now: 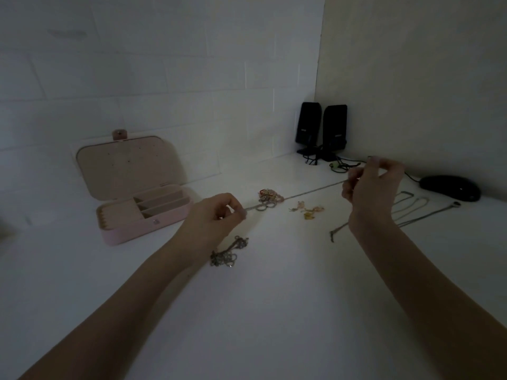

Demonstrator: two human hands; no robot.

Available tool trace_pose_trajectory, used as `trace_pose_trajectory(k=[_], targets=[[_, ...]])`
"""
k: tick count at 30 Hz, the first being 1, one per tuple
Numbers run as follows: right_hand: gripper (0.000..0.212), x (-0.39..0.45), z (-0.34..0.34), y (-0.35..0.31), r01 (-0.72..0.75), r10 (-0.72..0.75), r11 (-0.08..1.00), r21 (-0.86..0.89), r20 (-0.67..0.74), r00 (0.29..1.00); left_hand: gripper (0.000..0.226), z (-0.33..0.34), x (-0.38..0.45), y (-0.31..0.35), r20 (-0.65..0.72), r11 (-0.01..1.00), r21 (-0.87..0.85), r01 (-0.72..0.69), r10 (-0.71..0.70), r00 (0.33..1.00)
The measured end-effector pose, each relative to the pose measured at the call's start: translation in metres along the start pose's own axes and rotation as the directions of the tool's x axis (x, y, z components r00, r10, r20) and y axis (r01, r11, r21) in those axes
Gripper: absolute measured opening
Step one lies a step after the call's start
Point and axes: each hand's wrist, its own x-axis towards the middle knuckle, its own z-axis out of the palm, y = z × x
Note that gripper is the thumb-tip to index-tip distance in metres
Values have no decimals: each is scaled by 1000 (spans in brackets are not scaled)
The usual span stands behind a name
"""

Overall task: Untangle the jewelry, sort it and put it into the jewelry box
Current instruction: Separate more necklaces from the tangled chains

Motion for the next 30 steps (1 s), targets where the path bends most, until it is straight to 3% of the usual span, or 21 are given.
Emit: trace_pose_trajectory(k=[3, 5, 7, 8, 10, 12, 15, 19, 21, 26, 30], targets=[[18, 1, 0, 0, 31, -31, 999, -15, 0, 1000, 18, -2, 0, 2, 58, 998, -55, 44, -41, 997], [20, 5, -1, -2, -53, 52, 998, 27, 39, 998, 22, -3, -1, 3, 97, 992, -108, 64, -54, 994], [26, 7, 0, -3, -153, 154, 988, -18, 193, 969, 25, -2, -2, 6, 107, 982, -176, 74, -56, 993], [27, 4, 1, -3, -148, 180, 981, -127, 293, 939, 26, -2, -1, 6, 110, 978, -197, 72, -51, 993], [22, -8, 6, -1, 1, 218, 917, -399, 504, 836, 27, -2, -1, 7, 115, 974, -217, 65, -41, 993], [25, -28, 11, 4, 159, 302, 832, -532, 673, 675, 28, -1, -1, 8, 115, 970, -234, 62, -36, 993], [20, -48, 16, 13, 269, 399, 775, -572, 773, 494, 27, 0, -4, 13, 140, 965, -258, 55, -18, 990], [24, -55, 16, 15, 463, 389, 716, -523, 849, 359, 27, 2, -5, 18, 182, 955, -290, 60, -7, 983], [23, -53, 15, 15, 454, 378, 732, -508, 858, 348, 29, 3, -5, 18, 179, 957, -281, 68, -17, 984], [31, -38, 12, 15, 329, 350, 786, -524, 815, 463, 42, 0, -4, 14, 173, 973, -206, 107, -71, 982], [36, -36, 10, 16, 274, 361, 812, -514, 813, 457, 40, -2, -3, 14, 148, 973, -199, 116, -87, 985]])
